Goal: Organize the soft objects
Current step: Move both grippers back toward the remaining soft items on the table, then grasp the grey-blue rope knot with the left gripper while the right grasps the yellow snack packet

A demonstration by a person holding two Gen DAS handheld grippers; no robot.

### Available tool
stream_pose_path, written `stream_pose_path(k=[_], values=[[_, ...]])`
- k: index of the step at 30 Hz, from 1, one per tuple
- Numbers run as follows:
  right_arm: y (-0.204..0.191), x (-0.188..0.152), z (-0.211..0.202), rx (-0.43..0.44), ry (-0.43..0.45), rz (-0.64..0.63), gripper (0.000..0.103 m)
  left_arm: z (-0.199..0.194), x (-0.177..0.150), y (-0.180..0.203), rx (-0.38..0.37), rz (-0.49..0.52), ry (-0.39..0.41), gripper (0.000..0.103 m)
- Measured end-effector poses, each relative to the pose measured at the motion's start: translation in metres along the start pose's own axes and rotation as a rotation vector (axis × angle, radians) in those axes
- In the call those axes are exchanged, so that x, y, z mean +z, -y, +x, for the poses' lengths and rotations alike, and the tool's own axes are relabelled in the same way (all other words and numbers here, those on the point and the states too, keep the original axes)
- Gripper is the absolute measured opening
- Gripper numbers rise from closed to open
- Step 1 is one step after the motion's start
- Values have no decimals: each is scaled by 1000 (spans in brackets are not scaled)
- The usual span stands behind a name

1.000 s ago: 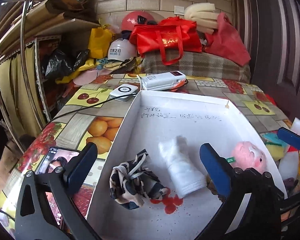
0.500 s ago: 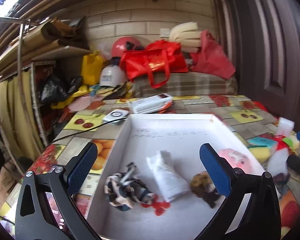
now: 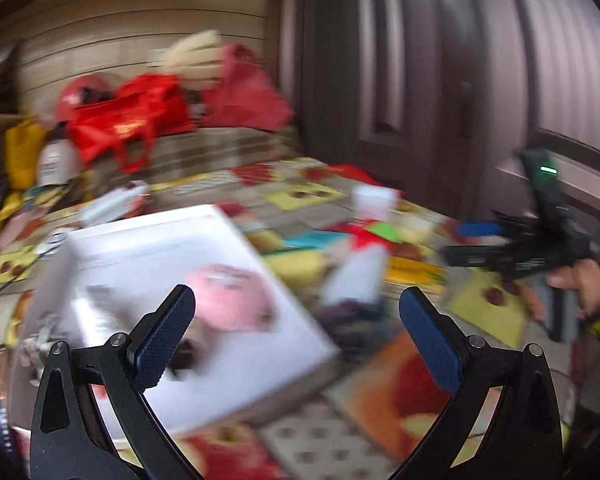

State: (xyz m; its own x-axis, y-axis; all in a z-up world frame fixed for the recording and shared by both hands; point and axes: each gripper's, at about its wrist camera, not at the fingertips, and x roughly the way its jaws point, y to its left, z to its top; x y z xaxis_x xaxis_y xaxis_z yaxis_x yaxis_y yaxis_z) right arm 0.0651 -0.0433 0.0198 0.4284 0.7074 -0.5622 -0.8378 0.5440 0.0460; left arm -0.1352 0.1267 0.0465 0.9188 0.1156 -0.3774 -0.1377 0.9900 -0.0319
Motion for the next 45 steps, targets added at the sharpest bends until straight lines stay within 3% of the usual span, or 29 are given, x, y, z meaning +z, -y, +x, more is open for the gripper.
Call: stream_pose_path(k=[4,6,7,10,14,18,20,23,25,27,29,32,36,40,45], values=[[-20,2,27,11,-90,-105,87,9,3,23,-63,27,-30,103],[-29,3,46,-2,-160,-145,67,14,3,31,-56,57,-50,103],[-32,2,55,-1,-202,-158,50,16,4,33,-57,65,-61,103],[-28,0,52,-13,-201,-145,50,19,2,33,-63,60,-82,103],[9,-10,35,-58,-199,-9,50,29,2,36,-100,51,-110,103],[43,-12,24,-46,-185,129,50,56,9,53,-135,81,-165,103],[48,-14,23,-32,-185,159,50,74,12,60,-108,81,-217,103],[38,-13,23,-58,-189,112,50,98,11,67,-25,84,-305,102],[33,-12,24,-65,-191,86,50,105,7,70,-13,104,-352,102],[32,-12,26,-68,-192,73,50,104,3,76,-85,80,-379,102],[33,-9,29,-64,-193,76,50,101,-1,85,-208,48,-408,102],[36,-9,29,-54,-191,85,50,77,-2,98,-290,74,-351,102],[35,-10,28,-53,-190,86,50,44,2,85,-216,43,-218,102],[35,-9,28,-49,-189,90,50,49,-3,77,-209,19,-290,102],[33,-9,28,-49,-188,90,50,53,-12,90,-195,88,-396,102]])
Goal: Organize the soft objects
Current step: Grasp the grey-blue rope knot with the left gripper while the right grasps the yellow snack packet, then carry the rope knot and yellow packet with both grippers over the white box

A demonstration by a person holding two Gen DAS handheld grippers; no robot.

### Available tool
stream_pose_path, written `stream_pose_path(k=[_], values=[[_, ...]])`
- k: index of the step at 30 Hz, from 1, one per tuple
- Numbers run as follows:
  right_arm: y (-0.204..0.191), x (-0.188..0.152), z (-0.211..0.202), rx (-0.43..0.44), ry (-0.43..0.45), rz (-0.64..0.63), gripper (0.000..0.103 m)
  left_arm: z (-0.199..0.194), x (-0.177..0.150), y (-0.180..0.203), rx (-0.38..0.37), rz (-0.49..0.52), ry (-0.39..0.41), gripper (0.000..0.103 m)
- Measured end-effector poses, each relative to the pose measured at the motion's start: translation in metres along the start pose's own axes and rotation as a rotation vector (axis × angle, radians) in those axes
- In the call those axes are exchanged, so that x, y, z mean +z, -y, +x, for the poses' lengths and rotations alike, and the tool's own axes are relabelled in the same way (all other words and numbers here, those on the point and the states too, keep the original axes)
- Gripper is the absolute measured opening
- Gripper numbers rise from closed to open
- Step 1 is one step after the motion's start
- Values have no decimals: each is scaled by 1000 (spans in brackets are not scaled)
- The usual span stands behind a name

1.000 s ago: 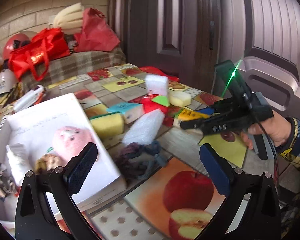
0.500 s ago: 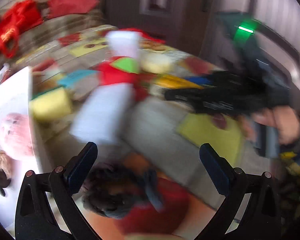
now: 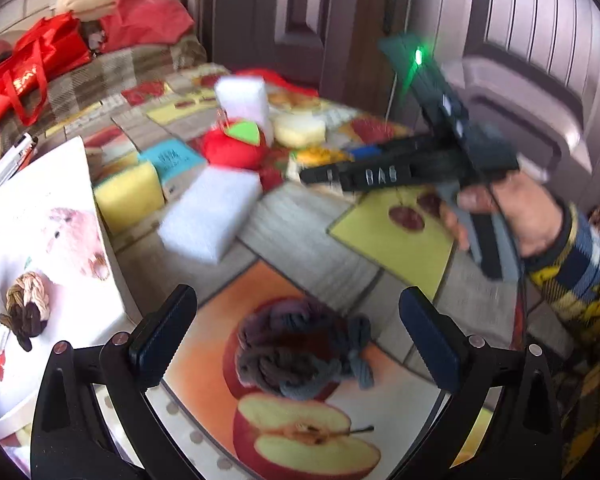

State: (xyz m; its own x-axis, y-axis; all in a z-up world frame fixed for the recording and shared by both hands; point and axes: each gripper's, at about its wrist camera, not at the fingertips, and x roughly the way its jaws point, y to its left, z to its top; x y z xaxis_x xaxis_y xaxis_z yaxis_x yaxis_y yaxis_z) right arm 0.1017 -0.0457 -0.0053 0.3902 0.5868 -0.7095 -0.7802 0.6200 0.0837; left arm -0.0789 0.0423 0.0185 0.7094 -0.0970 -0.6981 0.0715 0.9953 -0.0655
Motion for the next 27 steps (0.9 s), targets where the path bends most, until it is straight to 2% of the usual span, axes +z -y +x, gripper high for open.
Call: stream_pose_path(k=[2,4,5,7,8,9,10,13,18,23,27], values=[[0,0,0,-1,0,-2,50,10,-3,3,14,11,-65,99],[0,0,0,-2,1,-3,50,20,-4,2,12,3,-107,82],[0,0,0,-1,2,-3,50,24,-5,0,10,-7,-123,79],[0,1,0,-1,4,-4,50,23,-5,-1,27,2,-114,53],[0,1,0,-3,8,-6,50,22,-6,0,31,8,-108,48],[-1,1,-1,-6,13,-10,50,20,-7,0,26,11,-102,36],[-2,1,-2,-9,20,-15,50,20,-7,1,22,12,-98,32],[-5,1,-11,-13,70,-25,50,12,-8,-3,27,0,-65,31],[-15,1,-31,-49,206,-52,50,-17,-10,-6,86,-16,84,31],[-36,-1,-45,-15,313,-85,50,-51,-19,-15,230,-41,234,31],[-61,0,-42,26,328,-122,50,-79,-39,-37,292,-148,297,31]])
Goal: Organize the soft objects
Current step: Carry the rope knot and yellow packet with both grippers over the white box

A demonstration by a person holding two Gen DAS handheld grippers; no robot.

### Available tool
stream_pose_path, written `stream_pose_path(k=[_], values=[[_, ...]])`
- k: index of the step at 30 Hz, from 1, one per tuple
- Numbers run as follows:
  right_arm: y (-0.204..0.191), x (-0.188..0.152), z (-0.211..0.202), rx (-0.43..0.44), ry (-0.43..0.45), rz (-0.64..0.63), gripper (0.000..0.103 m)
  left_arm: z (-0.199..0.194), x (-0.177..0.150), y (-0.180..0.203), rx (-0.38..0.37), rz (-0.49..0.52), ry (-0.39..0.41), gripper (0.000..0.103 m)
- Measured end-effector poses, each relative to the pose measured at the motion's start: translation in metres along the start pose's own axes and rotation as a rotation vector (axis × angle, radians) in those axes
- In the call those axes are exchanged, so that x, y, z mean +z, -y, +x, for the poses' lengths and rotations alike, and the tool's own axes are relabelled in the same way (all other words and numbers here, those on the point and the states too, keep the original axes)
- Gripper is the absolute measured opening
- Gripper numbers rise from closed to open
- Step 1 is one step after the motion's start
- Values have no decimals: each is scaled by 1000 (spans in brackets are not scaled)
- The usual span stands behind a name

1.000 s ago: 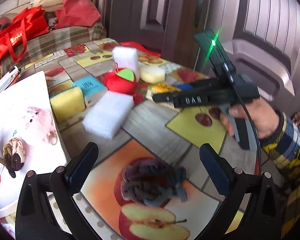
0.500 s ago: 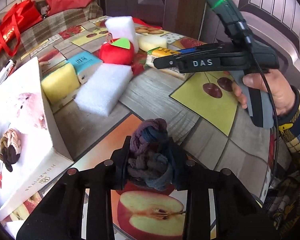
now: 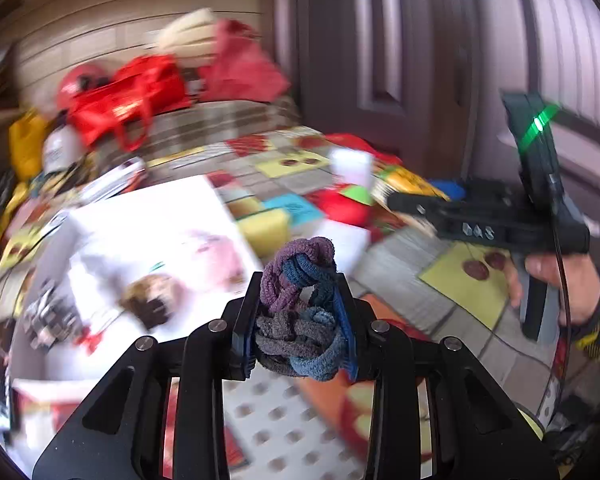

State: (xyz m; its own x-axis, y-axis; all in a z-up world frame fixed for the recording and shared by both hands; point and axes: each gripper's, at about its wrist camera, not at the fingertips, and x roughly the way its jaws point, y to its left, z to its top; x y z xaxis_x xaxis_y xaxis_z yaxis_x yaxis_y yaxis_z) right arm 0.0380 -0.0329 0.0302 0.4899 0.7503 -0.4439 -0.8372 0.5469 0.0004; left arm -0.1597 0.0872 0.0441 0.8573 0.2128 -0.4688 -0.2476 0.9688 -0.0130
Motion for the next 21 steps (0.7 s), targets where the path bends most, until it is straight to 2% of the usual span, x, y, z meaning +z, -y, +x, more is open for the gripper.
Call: stream_pose_path(k=[4,9,15,21], values=[[-25,2,10,64,-5,-23,50,-10,-4,-36,116,-52,9,32],[-68,7,22,133,3,-103,50,-11,-12,-87,175,-186,-19,32],[-116,12,36,185,36,-198,50,9,-7,-102,219,-174,-30,32],[-151,21,67,204,-6,-276,50,40,15,-112,310,-110,16,32]])
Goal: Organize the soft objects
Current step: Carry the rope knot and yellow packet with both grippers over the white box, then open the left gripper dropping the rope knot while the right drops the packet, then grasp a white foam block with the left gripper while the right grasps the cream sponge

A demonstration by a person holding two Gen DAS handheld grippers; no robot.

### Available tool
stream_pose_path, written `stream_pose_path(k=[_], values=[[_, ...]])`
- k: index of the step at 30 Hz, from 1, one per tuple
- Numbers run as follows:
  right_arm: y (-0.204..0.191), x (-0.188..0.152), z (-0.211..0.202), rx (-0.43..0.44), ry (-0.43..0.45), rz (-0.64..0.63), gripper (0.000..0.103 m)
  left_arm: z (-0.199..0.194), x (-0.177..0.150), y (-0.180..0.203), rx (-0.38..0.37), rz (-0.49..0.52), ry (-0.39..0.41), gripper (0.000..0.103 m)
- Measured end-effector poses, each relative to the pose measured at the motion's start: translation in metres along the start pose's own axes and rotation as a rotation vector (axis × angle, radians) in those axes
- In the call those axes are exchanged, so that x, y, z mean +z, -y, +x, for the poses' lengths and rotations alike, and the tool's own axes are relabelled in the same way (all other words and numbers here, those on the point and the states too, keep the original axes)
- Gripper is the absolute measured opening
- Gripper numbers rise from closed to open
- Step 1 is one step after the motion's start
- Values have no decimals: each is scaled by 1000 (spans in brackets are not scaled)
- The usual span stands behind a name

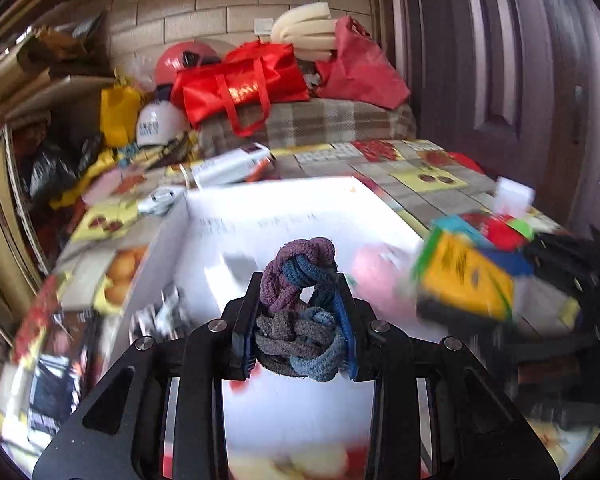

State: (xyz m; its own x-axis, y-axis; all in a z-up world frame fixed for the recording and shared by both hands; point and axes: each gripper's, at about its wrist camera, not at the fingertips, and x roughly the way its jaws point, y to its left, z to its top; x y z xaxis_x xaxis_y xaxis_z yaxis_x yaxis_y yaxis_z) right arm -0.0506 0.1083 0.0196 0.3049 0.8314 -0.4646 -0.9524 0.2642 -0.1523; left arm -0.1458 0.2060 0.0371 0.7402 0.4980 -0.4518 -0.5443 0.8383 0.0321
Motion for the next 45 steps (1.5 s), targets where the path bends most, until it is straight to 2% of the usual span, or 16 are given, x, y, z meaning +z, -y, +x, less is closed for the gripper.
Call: stream_pose_path(k=[4,6,9,10,11,12,13,16,24,28,31,36,39,42,44,45], values=[[-7,4,16,-2,-41,-29,50,31,22,-17,29,-80,-51,32],[-9,5,24,-4,-70,-38,50,42,20,-24,32,-144,-75,32],[-7,4,25,-3,-79,-31,51,50,12,-24,64,-171,-101,32],[-5,4,23,-7,-71,-21,55,46,13,-25,73,-187,-81,40],[-3,3,21,-8,-64,-9,71,44,14,-25,82,-193,-66,46],[-2,4,21,-10,-59,-1,82,42,14,-24,88,-189,-60,67],[-1,4,19,-12,-53,6,88,42,14,-22,98,-180,-55,87],[2,3,12,-27,-21,28,88,34,14,-18,119,-168,-17,103],[24,-1,-17,-71,116,151,88,2,7,-26,123,-219,136,103],[32,-8,-30,-158,115,157,88,-10,4,-26,69,-229,172,103],[56,-19,-50,-250,131,214,88,-13,4,-18,11,-223,164,103],[134,-51,-85,-394,84,388,88,-20,6,16,-51,-109,176,103],[185,-74,-105,-467,80,512,88,-21,6,45,-140,-47,163,103],[234,-98,-118,-481,67,666,88,-21,7,87,-292,35,110,103],[255,-109,-119,-442,57,741,89,-18,9,115,-370,90,68,103],[266,-116,-116,-392,45,794,91,-14,10,133,-404,119,33,103]])
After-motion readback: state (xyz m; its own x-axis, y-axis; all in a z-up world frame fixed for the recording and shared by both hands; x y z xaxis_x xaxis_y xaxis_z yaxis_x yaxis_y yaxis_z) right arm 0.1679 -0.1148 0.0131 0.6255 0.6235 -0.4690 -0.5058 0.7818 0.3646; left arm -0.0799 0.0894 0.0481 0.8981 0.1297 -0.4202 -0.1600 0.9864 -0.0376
